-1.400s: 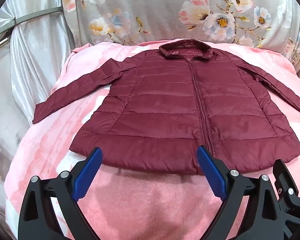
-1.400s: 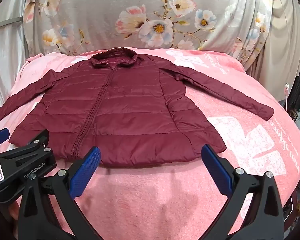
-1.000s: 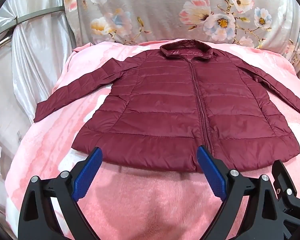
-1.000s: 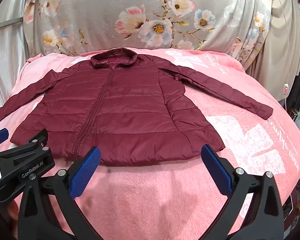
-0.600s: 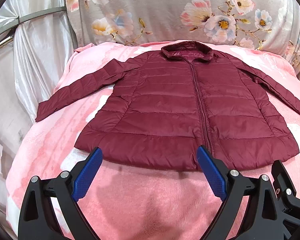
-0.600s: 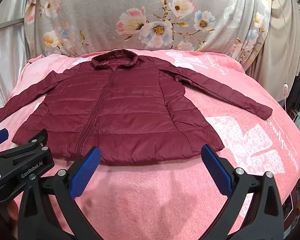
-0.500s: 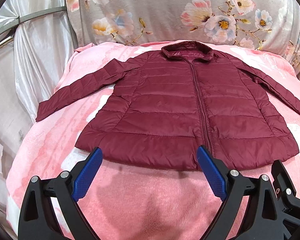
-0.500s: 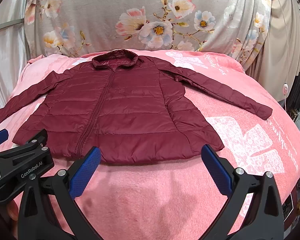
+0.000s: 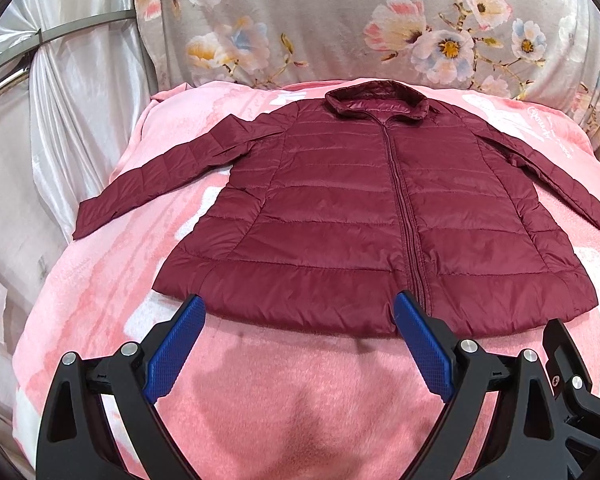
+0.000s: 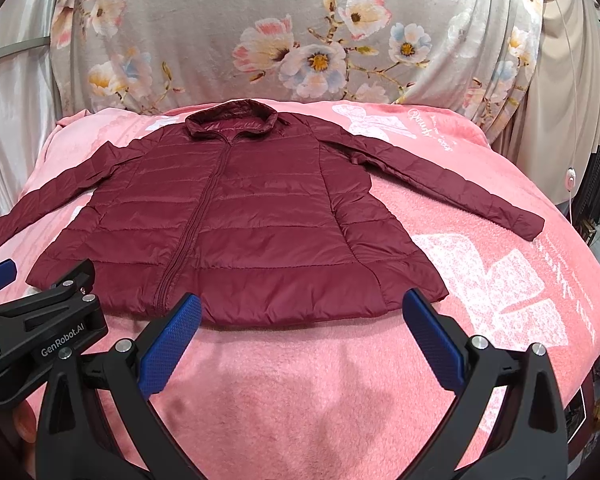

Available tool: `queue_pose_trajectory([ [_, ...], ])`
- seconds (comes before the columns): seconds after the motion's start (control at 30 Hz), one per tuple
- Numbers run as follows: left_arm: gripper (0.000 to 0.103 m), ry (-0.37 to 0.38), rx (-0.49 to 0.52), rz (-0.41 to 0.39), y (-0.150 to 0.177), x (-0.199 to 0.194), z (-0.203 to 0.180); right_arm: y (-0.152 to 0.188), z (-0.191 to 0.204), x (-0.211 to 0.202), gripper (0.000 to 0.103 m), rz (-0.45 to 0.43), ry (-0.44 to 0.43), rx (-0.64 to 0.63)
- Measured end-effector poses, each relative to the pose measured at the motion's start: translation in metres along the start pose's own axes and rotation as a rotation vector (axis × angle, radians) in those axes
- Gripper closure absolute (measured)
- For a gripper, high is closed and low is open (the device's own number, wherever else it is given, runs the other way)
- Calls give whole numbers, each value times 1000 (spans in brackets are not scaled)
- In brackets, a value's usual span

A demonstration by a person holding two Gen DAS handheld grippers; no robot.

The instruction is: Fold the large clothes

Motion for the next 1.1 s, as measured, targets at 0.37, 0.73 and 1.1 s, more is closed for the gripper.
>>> queue_pose_trajectory([
  [0.37,11,-3,-1,-1,-1,0,0,-1,3,-2,5,-2,0,-3],
  [0.73,11,-5,-7,2,-2,-1,8,-2,9,-4,5,-3,-6,-4],
  [1.1,11,-7,-8,2,-3,-2,13,-2,10,-3,5,-2,-6,-2],
])
Point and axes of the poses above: each gripper's, at about its wrist camera, not at the fingertips, and x roughly the way its jaws point, z to its left, y to its underside, the point moved 8 cm from there along x, roughly the way its jaws point, and after that the axes turned 2 degrees about -z, right-handed, at the moved point
